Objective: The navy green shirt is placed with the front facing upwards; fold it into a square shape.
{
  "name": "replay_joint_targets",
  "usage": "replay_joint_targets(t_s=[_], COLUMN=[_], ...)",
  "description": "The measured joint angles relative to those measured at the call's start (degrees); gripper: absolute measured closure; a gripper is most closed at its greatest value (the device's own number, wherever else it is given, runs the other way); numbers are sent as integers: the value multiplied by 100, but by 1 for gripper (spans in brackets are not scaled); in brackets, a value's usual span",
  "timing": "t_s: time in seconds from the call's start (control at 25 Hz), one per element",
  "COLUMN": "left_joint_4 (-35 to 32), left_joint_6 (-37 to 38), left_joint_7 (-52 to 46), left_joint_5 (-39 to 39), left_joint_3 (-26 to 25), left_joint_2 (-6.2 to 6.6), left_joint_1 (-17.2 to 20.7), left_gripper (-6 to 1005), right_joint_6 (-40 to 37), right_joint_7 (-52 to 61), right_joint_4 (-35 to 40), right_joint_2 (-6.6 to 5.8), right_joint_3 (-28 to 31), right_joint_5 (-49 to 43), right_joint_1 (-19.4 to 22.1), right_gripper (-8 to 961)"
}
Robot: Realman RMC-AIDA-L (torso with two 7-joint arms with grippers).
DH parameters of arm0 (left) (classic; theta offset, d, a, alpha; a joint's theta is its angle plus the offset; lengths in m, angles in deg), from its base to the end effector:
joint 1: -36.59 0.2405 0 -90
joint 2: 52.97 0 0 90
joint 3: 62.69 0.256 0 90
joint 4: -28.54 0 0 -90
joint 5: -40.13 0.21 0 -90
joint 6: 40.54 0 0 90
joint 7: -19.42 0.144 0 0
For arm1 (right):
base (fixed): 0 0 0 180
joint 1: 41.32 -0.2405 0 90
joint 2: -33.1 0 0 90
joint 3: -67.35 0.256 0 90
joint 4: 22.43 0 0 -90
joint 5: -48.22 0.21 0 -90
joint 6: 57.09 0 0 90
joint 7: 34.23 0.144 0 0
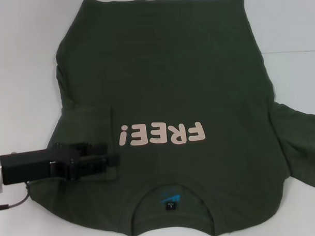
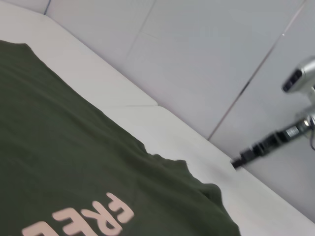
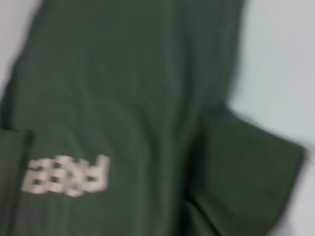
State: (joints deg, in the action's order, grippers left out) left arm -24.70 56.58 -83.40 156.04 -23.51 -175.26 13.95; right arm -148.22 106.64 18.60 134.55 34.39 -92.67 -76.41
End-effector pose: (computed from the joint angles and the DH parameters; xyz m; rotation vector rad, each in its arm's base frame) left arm -0.2663 0.2988 0.0233 -2.6552 -1.0674 -0.7429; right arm 0.3285 0.3583 0.1382 -2.0886 1.8209 0.1757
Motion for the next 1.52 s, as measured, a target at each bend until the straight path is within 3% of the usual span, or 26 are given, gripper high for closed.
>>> replay_joint_targets(t_s=[0.32,0.52,0.72,0.96,1.52], left_joint_4=[151,249,288,289,289], left_joint_6=[-208,-391,-410,-434,-449], left_joint_7=[0,37,45,63,46], left_joint_5=[1,8,-3,-9,-69], left_joint_3=[0,0,-3,-7,-79], left_joint_2=[-18,-23,-4,-29,-32], left_joint_1=[-212,-230,-252,-259,-215], left_gripper=[398,398,398,398,399], right_joint_6=[263,582,783,1008,1060], right_joint_7=[121,107,110,124,256], right_joint_4=[-164,-413,-653,-681,-789], right_joint_2=[138,294,321,439,481], right_joint_3=[228,385,399,418,317], right_joint_5=[-169,-157,-148,-50,-156], right_joint_1=[187,249,208,139,-13], right_gripper=[37,43,49,57,74])
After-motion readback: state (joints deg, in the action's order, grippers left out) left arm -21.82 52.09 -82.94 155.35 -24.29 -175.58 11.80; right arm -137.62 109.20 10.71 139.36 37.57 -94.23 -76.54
